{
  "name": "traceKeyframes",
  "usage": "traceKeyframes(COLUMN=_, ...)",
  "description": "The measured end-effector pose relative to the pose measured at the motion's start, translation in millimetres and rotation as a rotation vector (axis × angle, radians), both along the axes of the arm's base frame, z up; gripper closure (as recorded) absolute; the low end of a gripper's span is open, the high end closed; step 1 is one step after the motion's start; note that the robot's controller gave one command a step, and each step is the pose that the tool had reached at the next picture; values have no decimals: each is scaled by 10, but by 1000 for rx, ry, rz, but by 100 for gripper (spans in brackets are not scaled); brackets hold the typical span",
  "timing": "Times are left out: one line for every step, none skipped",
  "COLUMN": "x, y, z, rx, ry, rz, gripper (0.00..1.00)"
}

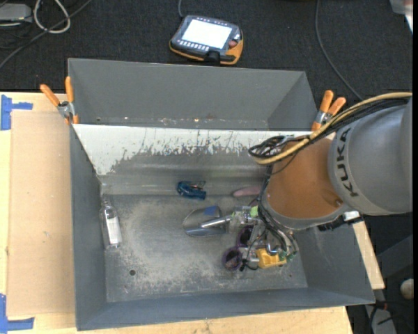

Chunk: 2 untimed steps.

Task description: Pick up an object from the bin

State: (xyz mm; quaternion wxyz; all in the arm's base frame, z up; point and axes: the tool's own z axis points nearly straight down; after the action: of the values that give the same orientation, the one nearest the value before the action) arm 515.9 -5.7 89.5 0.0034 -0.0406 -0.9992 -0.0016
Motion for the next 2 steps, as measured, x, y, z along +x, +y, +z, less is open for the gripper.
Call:
traceKeyframes(x=34, y=-58, z=-85, rx=1, ry=-7, rz=259, gripper=100)
traceKeyframes(x=51, y=-85, z=65, rx=1, ry=-10, rz=380, gripper=100)
